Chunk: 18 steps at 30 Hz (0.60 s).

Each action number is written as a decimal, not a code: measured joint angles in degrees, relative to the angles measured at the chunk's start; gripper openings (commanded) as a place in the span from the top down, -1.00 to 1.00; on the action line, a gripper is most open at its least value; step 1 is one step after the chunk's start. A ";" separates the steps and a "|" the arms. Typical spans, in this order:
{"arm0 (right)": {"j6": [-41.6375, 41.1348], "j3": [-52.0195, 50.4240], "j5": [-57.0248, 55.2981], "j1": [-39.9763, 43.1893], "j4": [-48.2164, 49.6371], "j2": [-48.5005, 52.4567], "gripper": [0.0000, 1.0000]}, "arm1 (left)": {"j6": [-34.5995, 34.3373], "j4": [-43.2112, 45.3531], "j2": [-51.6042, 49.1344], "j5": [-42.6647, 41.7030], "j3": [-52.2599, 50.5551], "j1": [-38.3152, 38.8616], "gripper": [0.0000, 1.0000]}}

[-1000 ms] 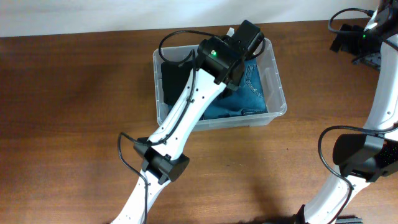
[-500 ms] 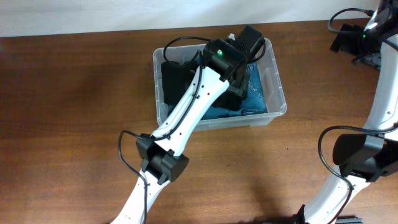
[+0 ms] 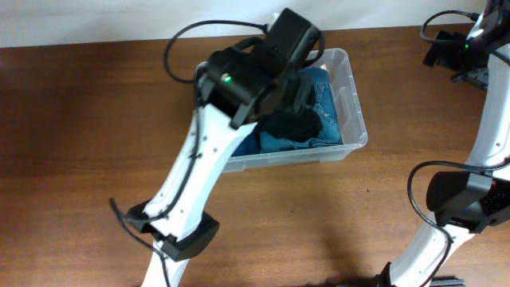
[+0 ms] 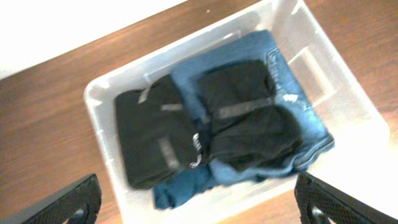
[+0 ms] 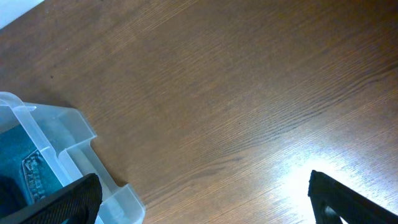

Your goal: Pack container

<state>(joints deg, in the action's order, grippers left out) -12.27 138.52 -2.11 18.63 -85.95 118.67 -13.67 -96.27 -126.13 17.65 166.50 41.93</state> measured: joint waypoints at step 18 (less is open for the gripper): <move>-0.02 0.00 0.00 0.00 0.02 0.00 -0.97 | 5.92 0.59 9.70 0.79 -0.17 -14.45 -0.99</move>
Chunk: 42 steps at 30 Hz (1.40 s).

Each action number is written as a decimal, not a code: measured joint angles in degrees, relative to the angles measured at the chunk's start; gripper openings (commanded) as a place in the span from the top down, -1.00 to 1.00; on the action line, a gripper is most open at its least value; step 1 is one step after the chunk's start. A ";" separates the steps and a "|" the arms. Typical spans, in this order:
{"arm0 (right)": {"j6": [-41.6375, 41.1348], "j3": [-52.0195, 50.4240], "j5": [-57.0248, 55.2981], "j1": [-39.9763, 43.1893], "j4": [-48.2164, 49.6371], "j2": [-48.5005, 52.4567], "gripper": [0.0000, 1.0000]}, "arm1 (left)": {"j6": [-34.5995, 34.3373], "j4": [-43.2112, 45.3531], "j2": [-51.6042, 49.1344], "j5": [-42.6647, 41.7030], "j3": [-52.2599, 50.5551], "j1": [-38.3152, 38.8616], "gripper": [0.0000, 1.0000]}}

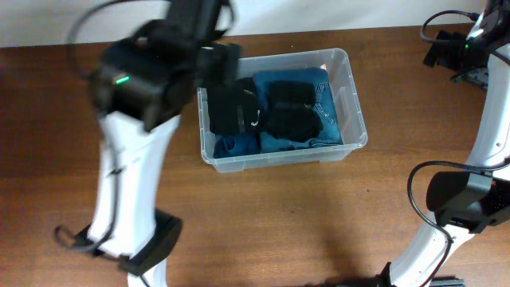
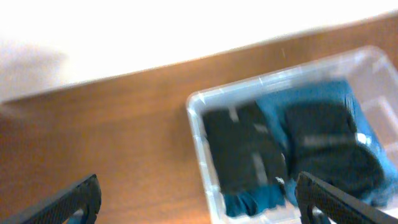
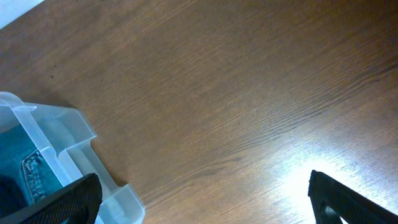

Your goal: Pack container

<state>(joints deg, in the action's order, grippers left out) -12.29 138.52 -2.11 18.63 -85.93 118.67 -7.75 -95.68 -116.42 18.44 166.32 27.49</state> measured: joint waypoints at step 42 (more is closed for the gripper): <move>0.02 0.00 -0.02 0.00 0.00 0.00 -0.97 | 7.37 122.57 91.08 -14.95 -157.65 -22.01 -0.98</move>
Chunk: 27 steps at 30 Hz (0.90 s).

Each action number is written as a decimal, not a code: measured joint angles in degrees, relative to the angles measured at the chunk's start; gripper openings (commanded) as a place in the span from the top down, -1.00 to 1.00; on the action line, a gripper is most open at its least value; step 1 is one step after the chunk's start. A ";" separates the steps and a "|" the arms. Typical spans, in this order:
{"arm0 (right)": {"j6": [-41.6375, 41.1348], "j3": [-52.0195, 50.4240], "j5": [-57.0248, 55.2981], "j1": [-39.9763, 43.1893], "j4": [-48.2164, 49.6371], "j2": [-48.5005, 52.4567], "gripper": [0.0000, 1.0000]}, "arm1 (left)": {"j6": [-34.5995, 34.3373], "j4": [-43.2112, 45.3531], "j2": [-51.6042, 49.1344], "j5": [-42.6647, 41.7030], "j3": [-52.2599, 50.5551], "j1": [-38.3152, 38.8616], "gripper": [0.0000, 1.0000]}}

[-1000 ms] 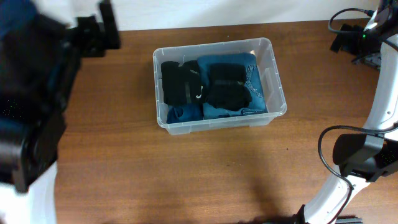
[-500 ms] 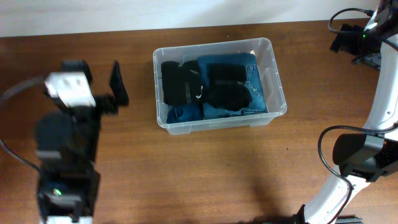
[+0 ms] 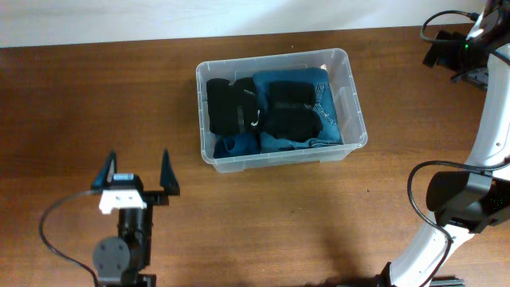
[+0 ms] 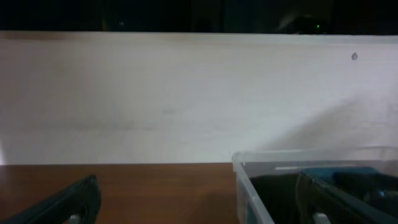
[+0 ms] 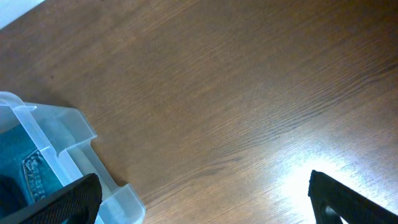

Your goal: Pack container

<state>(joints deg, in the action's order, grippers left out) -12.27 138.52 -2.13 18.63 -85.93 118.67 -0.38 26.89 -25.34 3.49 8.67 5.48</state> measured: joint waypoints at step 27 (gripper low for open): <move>0.00 0.00 0.00 0.00 0.02 0.00 -0.97 | 8.35 -33.62 24.50 -7.76 -6.25 -5.51 -0.98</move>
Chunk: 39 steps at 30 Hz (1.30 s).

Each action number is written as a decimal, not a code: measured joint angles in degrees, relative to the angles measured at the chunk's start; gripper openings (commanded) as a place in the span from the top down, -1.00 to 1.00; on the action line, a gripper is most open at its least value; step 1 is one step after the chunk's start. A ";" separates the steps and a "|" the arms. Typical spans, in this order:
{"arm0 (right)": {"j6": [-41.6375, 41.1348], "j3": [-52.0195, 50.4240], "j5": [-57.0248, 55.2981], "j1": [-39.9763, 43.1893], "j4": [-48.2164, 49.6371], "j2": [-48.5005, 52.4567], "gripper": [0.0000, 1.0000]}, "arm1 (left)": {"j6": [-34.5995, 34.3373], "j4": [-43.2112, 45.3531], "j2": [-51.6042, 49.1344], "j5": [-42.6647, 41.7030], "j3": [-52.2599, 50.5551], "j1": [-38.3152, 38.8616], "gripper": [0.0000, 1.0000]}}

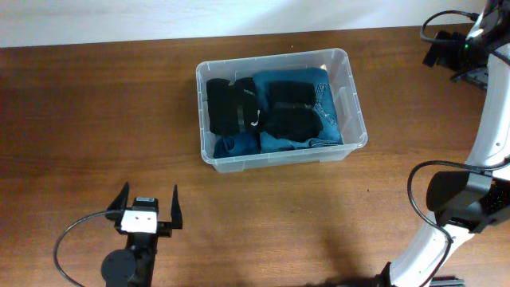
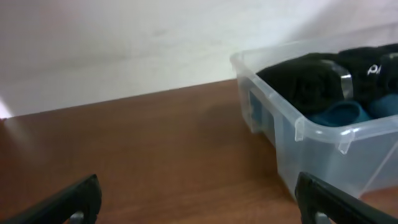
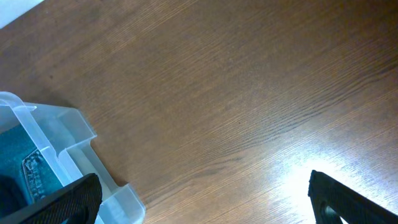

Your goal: Pack container

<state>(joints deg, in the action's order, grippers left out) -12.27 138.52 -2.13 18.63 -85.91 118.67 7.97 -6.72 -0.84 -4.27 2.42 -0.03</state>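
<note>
A clear plastic container (image 1: pixel 353 96) stands at the middle of the brown table. Inside lie a folded black garment (image 1: pixel 231 108) on the left, another black garment (image 1: pixel 291 112) in the middle and blue jeans (image 1: pixel 325 100) beneath them. My left gripper (image 1: pixel 146 209) is open and holds nothing, near the front left, well apart from the container. The left wrist view shows the container (image 2: pixel 292 124) from the side, with the black garment (image 2: pixel 305 78) at its rim. My right gripper (image 3: pixel 202 202) is open over bare table, beside the container's corner (image 3: pixel 71 140).
The right arm (image 1: pixel 490 127) runs up the right edge of the table with cables at the back right corner. A white wall (image 2: pixel 155 31) lies behind the table. Bare brown wood (image 1: pixel 96 119) spreads left of the container and in front of it.
My left gripper has drawn closer to the table's front edge and tilted down; its view now takes in the tabletop and the container's side instead of mostly wall. The right arm has not moved.
First my left arm reached over the container, gripper open above the packed clothes. Then it stood at the container's left end. Later it was folded back at the front left, and now it is nearer the front edge still. The clothes stayed in place.
</note>
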 measured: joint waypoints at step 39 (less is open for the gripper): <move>-0.02 0.00 0.02 -0.04 -0.02 0.00 -0.97 | 1.07 1.40 0.00 -1.55 -0.72 -0.17 -0.98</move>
<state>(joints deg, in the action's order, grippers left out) -12.29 138.52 -2.11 18.59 -85.93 118.67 9.04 -5.32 -0.84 -5.82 1.69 -0.21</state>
